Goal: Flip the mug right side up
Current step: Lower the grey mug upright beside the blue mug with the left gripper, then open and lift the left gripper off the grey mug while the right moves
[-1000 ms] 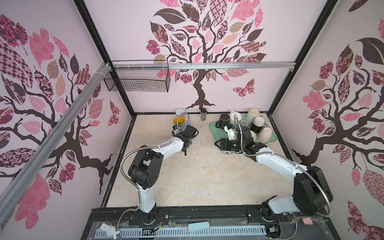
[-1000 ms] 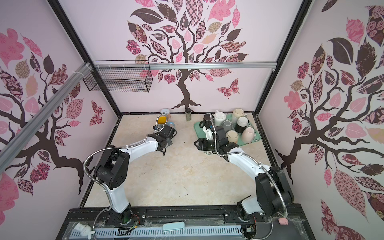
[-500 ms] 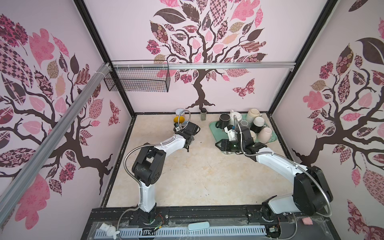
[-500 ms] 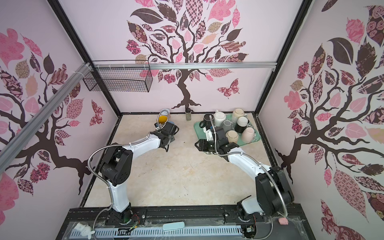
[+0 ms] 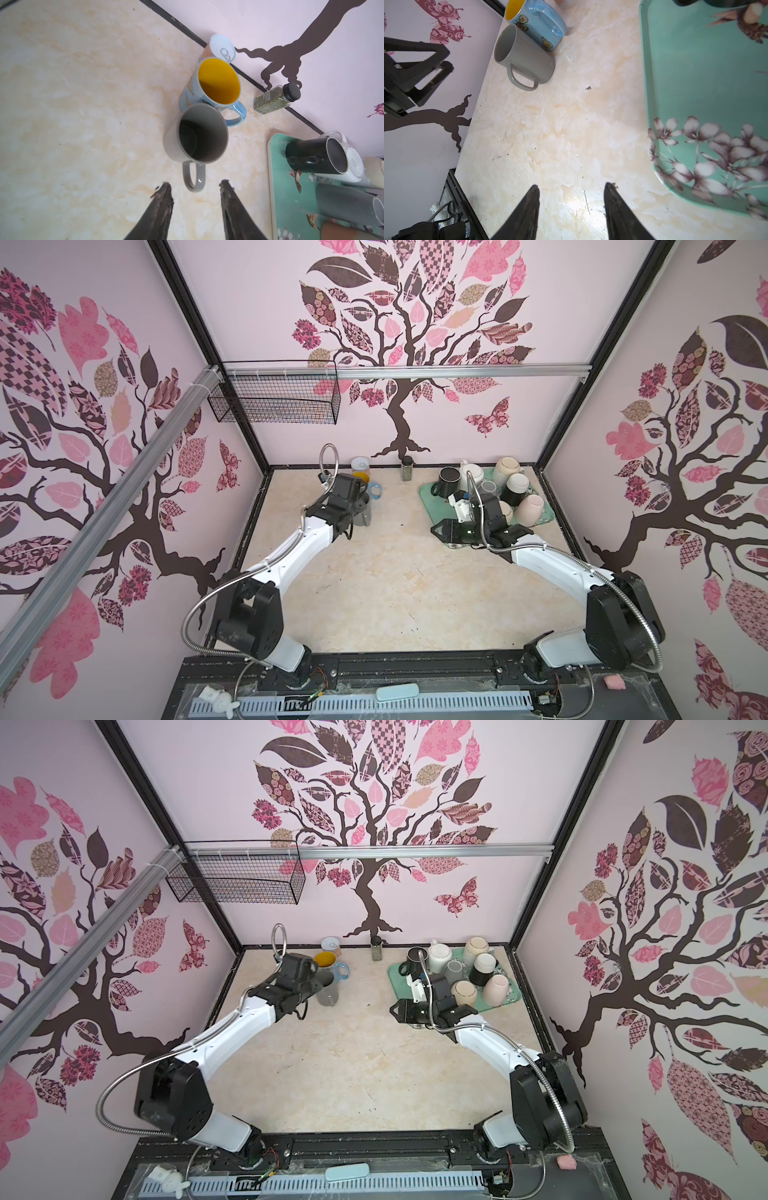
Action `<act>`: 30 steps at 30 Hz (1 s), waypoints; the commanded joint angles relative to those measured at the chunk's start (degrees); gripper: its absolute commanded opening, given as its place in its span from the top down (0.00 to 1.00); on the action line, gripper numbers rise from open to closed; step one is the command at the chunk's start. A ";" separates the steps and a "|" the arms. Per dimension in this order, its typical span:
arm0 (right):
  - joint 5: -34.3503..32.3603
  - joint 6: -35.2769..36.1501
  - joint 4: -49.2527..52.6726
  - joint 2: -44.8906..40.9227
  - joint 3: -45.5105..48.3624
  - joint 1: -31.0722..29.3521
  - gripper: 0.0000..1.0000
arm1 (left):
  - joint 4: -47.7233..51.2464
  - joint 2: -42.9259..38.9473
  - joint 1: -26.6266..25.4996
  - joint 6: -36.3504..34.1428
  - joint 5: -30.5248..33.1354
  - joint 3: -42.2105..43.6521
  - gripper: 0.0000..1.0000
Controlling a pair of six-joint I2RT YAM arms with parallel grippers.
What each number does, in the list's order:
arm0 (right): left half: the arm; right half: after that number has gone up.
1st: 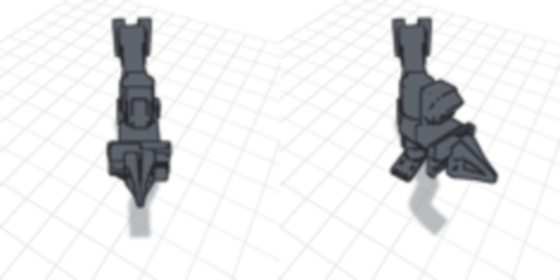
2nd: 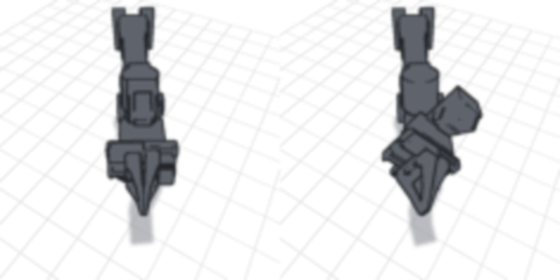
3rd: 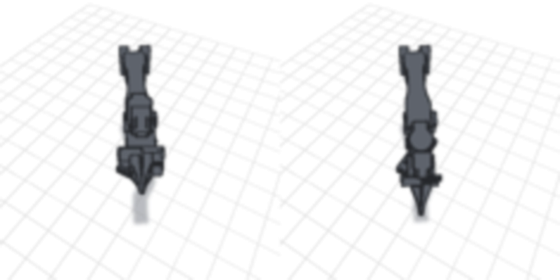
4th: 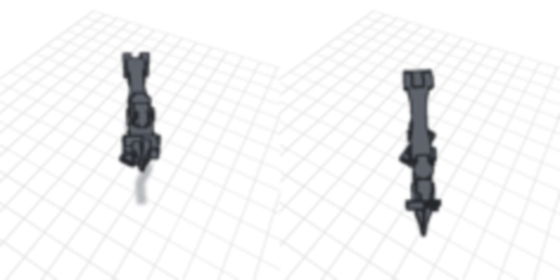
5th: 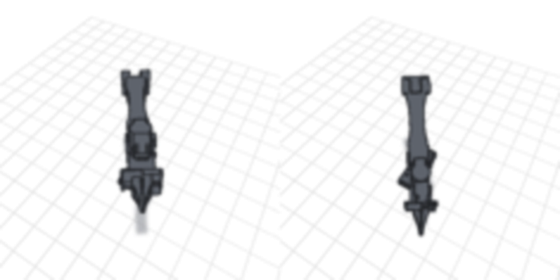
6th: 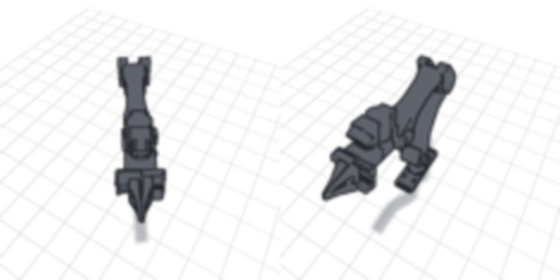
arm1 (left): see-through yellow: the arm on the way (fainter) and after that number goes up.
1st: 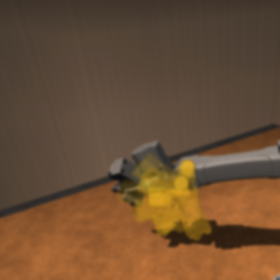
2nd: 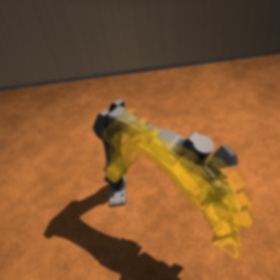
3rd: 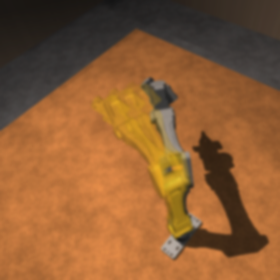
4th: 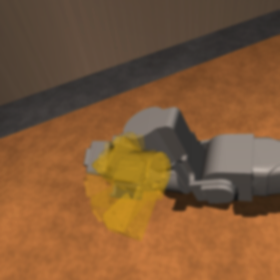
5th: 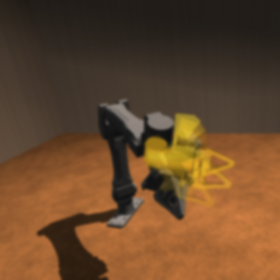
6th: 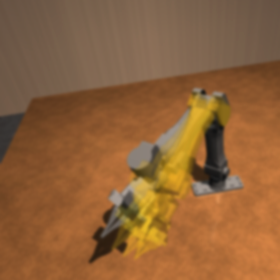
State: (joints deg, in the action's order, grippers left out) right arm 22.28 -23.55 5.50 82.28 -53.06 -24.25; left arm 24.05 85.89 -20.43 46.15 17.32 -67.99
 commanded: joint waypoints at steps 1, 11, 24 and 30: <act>0.37 0.65 0.13 2.04 -2.48 -0.36 0.48 | -1.48 -1.36 4.53 -3.27 -9.11 7.40 0.70; -0.07 0.43 0.44 3.20 -2.92 -0.89 0.48 | -3.56 5.53 -0.23 -3.43 -16.82 10.62 0.87; -2.67 1.49 2.11 1.46 -2.05 -0.96 0.47 | -4.03 21.06 -2.05 -3.34 -17.32 -2.96 0.90; -3.21 2.14 2.72 1.48 -2.23 -0.95 0.47 | -3.75 25.24 -2.11 -3.56 -17.65 -8.53 0.90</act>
State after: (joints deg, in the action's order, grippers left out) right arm 20.14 -22.87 7.07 84.09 -53.32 -24.88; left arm 21.85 109.56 -22.24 43.40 -0.25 -72.73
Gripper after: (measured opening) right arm 0.528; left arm 0.098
